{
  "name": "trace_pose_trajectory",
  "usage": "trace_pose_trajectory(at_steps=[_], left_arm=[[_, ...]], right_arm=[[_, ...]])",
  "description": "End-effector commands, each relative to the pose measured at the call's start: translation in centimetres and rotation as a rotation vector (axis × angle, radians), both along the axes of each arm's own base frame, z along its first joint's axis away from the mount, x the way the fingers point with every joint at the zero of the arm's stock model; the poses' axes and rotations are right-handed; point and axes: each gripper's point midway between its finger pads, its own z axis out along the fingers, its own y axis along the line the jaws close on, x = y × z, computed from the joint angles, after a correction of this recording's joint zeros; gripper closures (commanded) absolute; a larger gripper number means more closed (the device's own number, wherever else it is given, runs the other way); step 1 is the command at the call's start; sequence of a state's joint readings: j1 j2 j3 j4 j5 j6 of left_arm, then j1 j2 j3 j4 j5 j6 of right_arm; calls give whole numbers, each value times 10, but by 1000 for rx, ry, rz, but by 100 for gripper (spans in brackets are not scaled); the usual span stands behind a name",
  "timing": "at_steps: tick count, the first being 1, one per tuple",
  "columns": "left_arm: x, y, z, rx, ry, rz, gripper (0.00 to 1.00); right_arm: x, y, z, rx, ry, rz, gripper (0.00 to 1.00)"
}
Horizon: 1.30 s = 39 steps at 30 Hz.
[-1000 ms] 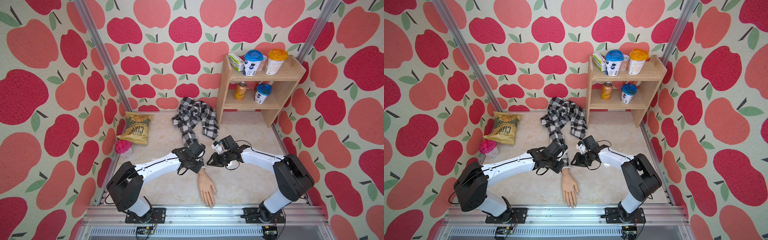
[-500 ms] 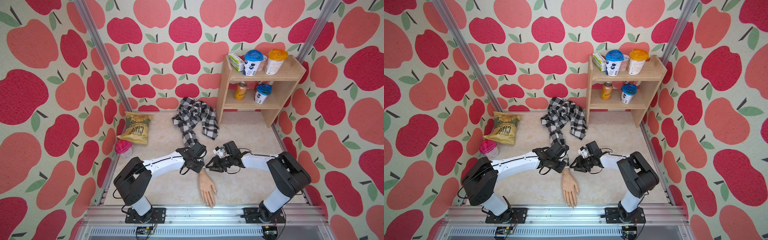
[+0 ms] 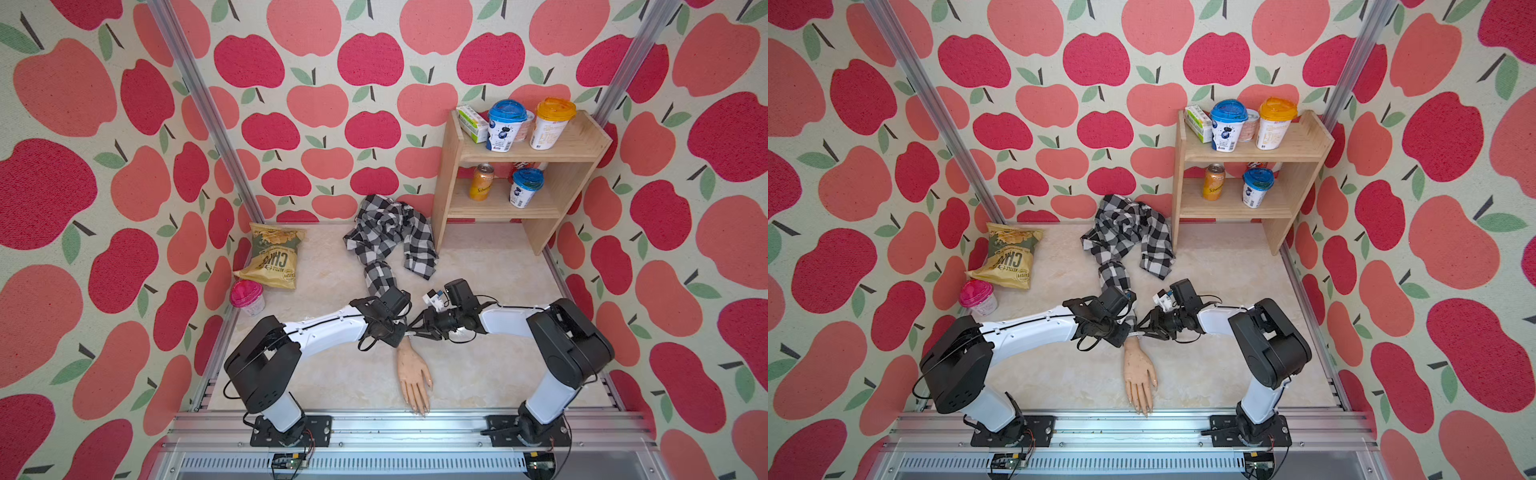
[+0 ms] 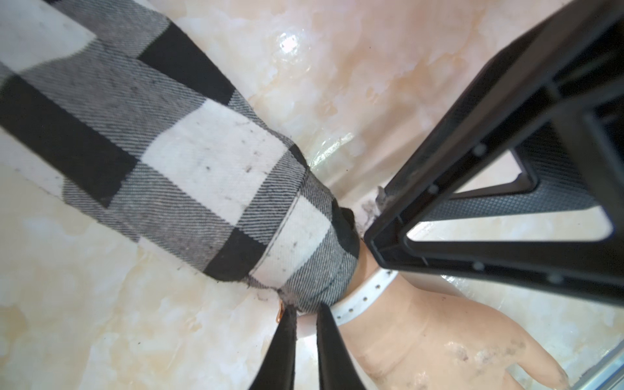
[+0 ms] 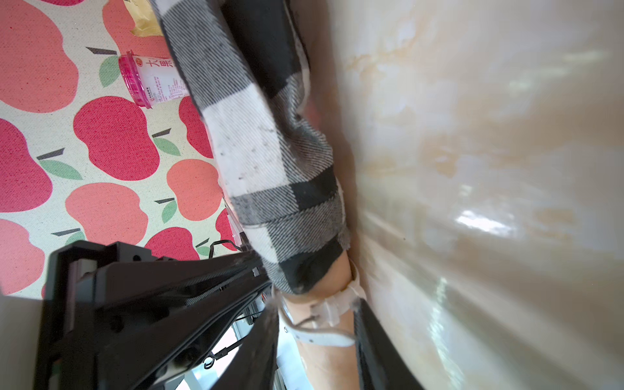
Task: Take off the watch
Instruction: Untie the watch from the hand, then take off the watch from the hand.
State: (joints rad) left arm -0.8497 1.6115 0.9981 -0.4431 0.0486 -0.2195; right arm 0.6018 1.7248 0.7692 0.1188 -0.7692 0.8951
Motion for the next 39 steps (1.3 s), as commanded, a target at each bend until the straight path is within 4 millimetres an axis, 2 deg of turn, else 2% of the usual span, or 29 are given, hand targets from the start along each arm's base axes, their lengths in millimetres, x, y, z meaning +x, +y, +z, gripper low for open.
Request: trace_pose_trajectory(at_steps=[1,12,13,14,15,25,34,39], left_arm=[[-6,10,-10,36,17,20,84],[-9,16,-14,43,22,33,84],[-9,17,-14,43,24,37,84],[-10,19,-14,43,25,41,84],[-10,21,-15,47,25,47,84],[-4,53,2,-17,38,179,83],[-3,99,29,-110,27,340,77],[5,124,42,-65,2,454,77]], right_arm=[[3,8,18,38,-23,17,64],[5,22,26,39,-42,40,84],[6,24,29,42,-49,45,88],[7,26,31,41,-52,49,97],[7,29,32,37,-55,55,100],[0,52,46,-23,-93,116,100],[-7,83,98,-8,-177,198,100],[-19,102,125,15,-214,272,100]])
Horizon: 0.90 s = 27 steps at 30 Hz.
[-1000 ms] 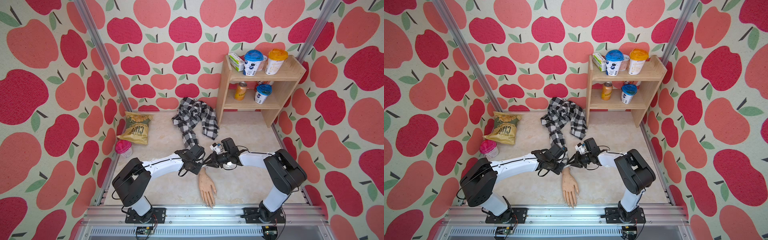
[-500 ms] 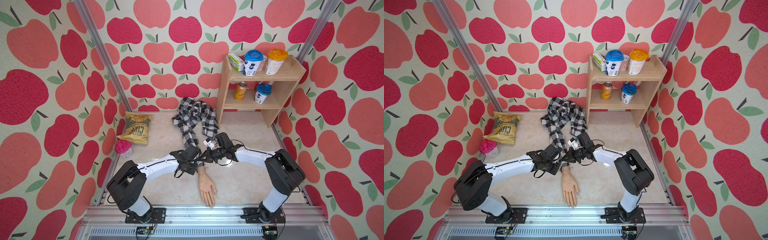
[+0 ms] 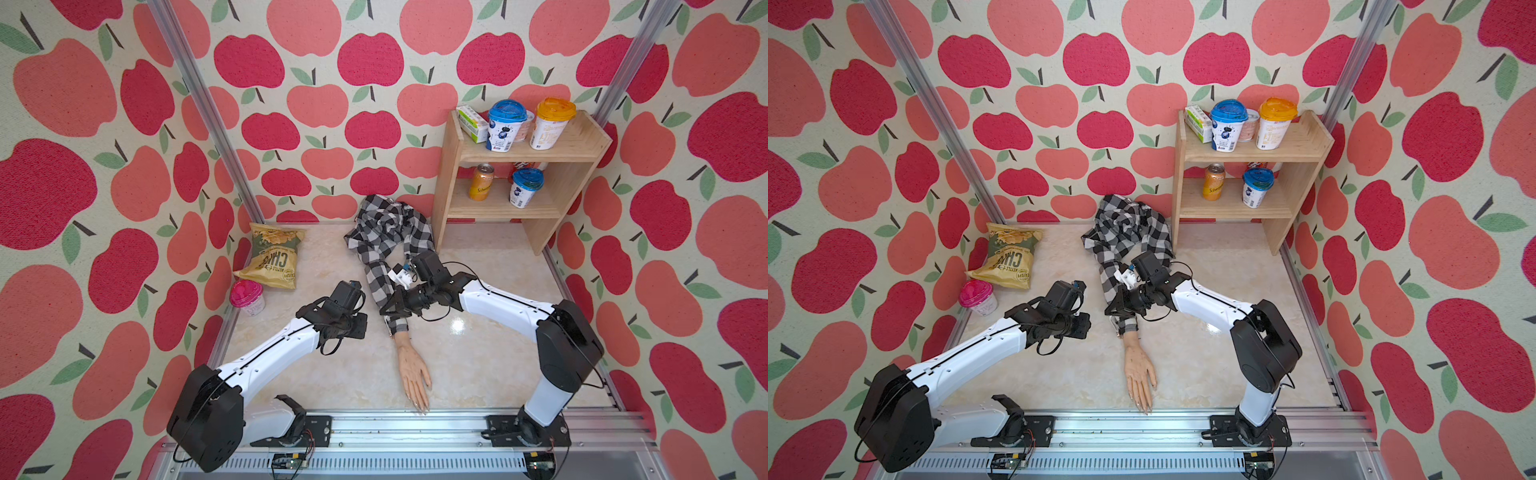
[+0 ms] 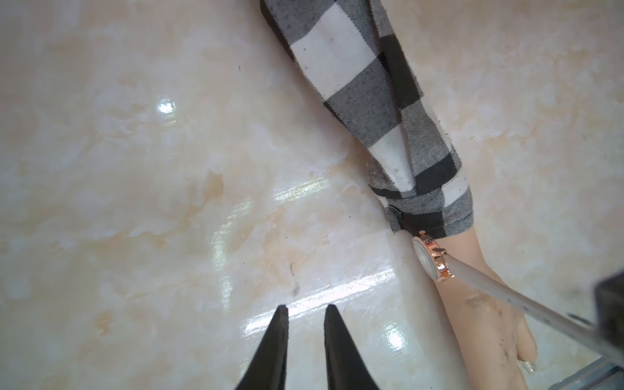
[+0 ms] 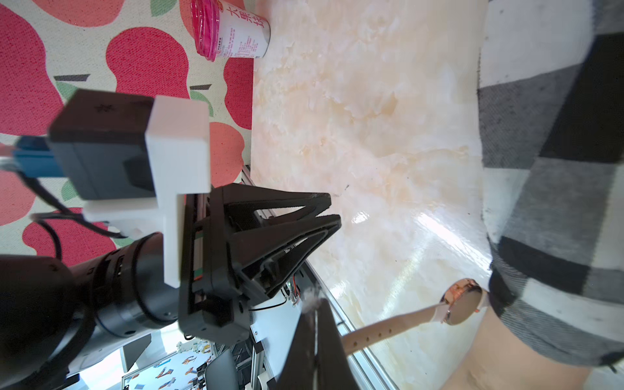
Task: Take off the watch
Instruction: Take off the watch from the hand, then place the watch at the center of the board.
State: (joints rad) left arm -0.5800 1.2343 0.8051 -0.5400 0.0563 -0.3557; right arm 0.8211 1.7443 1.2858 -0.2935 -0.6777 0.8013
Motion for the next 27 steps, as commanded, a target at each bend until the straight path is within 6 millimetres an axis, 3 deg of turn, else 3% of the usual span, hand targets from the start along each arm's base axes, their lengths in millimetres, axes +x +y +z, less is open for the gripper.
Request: trace_pose_trajectory(at_steps=[1,9,13,18,27], left_arm=[[-3,18,5,42,28,83,77],[-4,62,15,62,29,274,77],[-10,81,30,59,16,351,77],[-9,77,49,31,-26,329,76],[-1,60,34,40,4,281,76]], right_arm=[[-11,9,17,-6,-32,71,100],[-38,25,41,-16,-56,207,100],[-52,27,27,-53,-26,266,100],[-58,-3,8,-145,-18,292,100],[-67,-67,33,-205,-49,252,100]])
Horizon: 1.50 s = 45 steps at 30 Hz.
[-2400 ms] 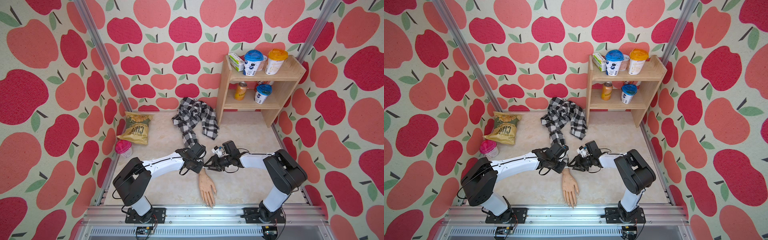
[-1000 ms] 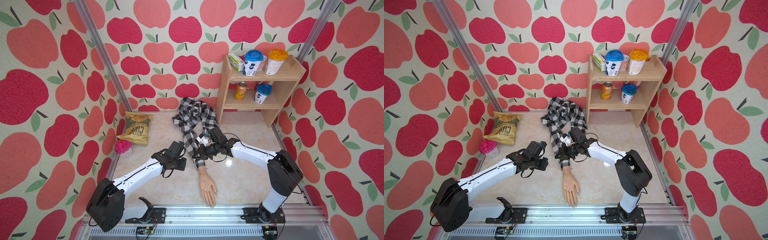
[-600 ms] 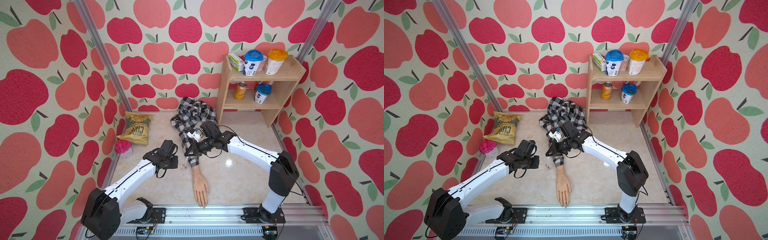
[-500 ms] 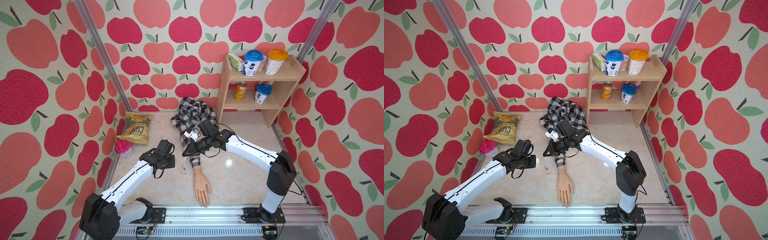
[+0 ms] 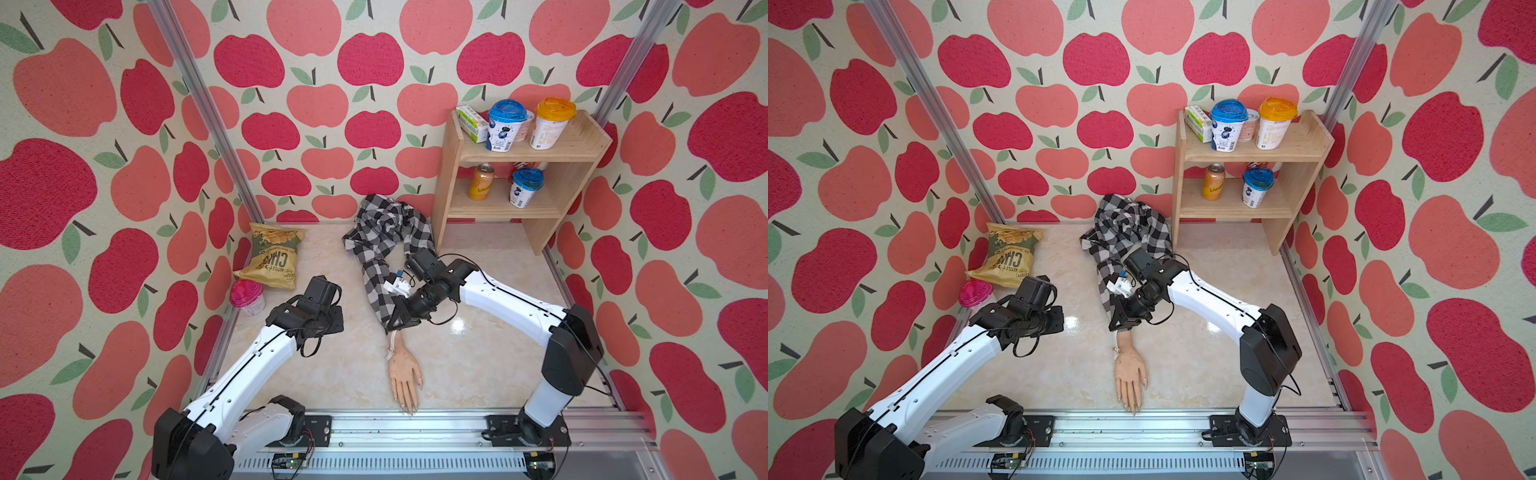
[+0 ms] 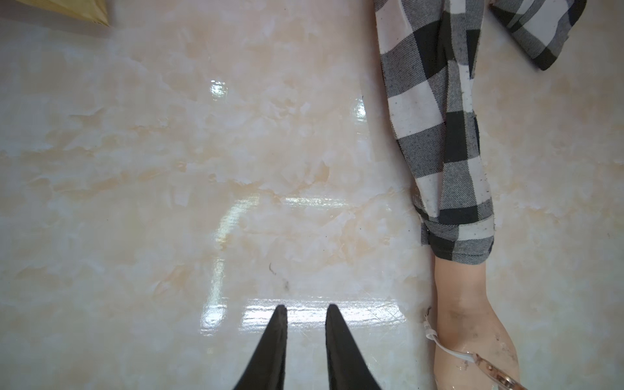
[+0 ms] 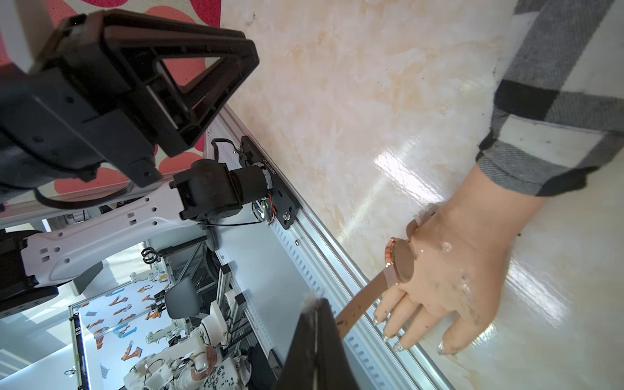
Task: Take off the watch
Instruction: Place the watch at the center of the board.
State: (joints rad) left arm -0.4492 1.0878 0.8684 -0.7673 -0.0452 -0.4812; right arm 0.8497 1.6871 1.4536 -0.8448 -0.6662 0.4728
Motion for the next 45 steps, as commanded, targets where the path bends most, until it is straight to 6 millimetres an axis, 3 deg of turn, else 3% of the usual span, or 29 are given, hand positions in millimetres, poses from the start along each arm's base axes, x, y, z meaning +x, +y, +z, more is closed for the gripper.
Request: trace_pose_trajectory(at_steps=[1,8,16,23,28,33,45], left_arm=[[4,-8,-2,14,9,-17,76],[10,-22,-5,28,9,-53,76],[13,-36,-7,59,17,-94,76],[18,-41,-8,63,19,-105,76],[22,-43,-11,79,31,-116,75],[32,-51,-15,91,41,-141,75],[46,-64,-14,97,43,-190,75]], right_arm=[[-18,-32,12,-40,-24,23,100],[-42,-63,29,-18,8,-8,100],[-42,-87,-4,-20,123,-67,100],[-17,-96,-38,-50,138,-56,100],[19,-96,-41,-34,88,-99,100],[40,-93,-47,13,89,-99,100],[86,-99,-94,-23,131,-102,100]])
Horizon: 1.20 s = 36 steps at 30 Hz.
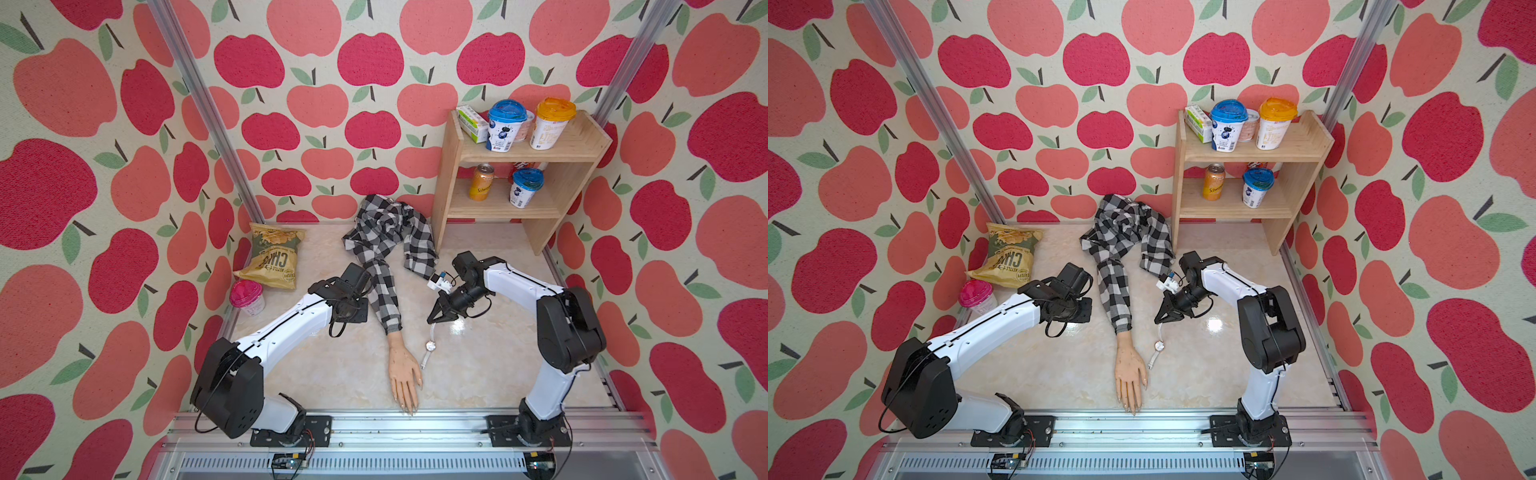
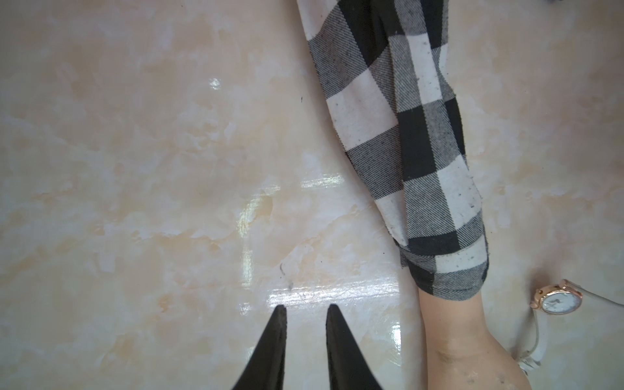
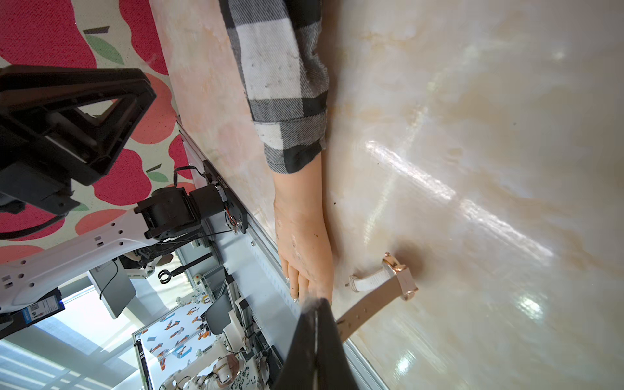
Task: Take off the watch
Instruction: Place the watch at the center of the board.
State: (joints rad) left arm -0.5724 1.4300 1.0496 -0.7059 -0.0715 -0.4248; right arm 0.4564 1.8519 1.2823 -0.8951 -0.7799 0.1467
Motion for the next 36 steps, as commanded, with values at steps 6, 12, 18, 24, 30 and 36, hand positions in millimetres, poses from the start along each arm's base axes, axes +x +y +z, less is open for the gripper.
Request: trace_pose_trajectory(at_steps=[6,12,18,24,30,36], left_arm=[[10,-8,7,4,-17,-37,75],[15,-12,6,9,-11,-51,75],[17,-15,7,6,-9,-55,75],[16,-14,11,3,-20,-59,75],[17,-14,17,0,-36,-62,68],[27,-19,36,-54,-64,-66,54]], right_arm=[[40,-16,-5,2,-47,-5,100],[66,-29,-18,-49,-57,-29,82],[82,-39,-36,-113,-53,-36,75],[104,-63,-33,-217,-117,-78,66],[138,-120,-27,-368,-148,-267,66],[144,-124,0,-395,-278,-327,66]])
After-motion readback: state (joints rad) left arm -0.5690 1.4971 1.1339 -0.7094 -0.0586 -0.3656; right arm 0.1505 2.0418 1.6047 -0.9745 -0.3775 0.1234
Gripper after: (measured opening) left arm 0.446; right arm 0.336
